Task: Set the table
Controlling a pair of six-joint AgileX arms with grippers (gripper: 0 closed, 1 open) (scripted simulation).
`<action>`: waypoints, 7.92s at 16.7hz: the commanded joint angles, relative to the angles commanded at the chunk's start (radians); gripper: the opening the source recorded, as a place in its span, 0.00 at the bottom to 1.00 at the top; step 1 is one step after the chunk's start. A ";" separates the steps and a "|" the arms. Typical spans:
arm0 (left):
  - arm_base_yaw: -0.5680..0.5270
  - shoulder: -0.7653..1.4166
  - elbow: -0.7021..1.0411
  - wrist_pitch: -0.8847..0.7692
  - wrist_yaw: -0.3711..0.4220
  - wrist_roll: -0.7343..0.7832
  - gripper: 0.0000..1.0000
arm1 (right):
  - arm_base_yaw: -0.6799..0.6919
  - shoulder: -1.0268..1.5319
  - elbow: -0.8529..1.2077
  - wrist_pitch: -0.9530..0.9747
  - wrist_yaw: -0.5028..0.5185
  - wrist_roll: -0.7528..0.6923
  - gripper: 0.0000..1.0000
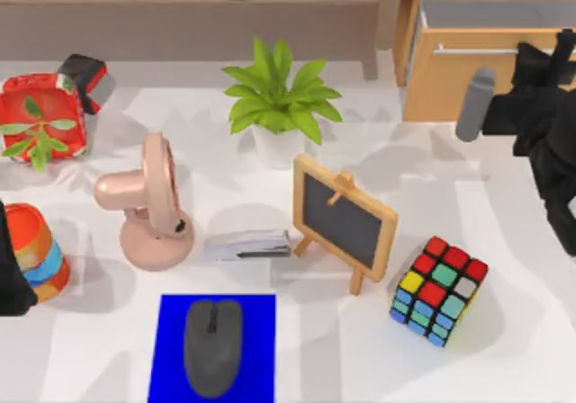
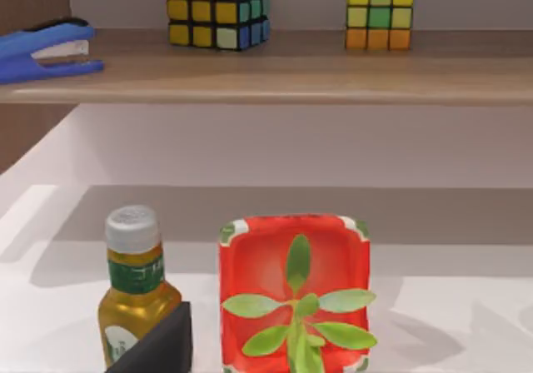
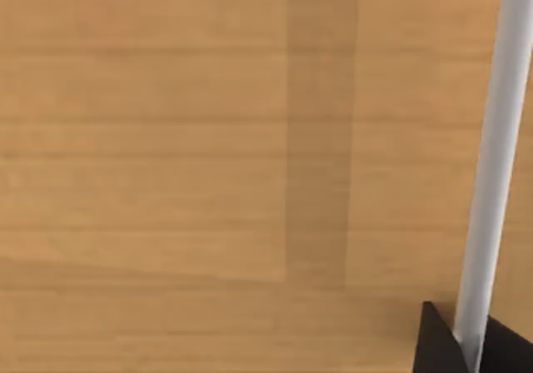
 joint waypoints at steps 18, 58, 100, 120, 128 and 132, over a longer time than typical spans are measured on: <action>0.000 0.000 0.000 0.000 0.000 0.000 1.00 | -0.032 0.125 0.286 -0.162 -0.031 0.001 0.08; 0.000 0.000 0.000 0.000 0.000 0.000 1.00 | -0.005 0.055 0.063 -0.065 -0.010 0.012 1.00; 0.000 0.000 0.000 0.000 0.000 0.000 1.00 | 0.572 0.324 1.225 -0.888 0.575 1.542 1.00; 0.000 0.000 0.000 0.000 0.000 0.000 1.00 | 0.554 0.373 1.322 -0.931 0.558 1.541 0.10; 0.000 0.000 0.000 0.000 0.000 0.000 1.00 | 0.554 0.373 1.322 -0.931 0.558 1.541 0.00; 0.000 0.000 0.000 0.000 0.000 0.000 1.00 | 0.563 0.357 1.306 -0.926 0.562 1.543 0.00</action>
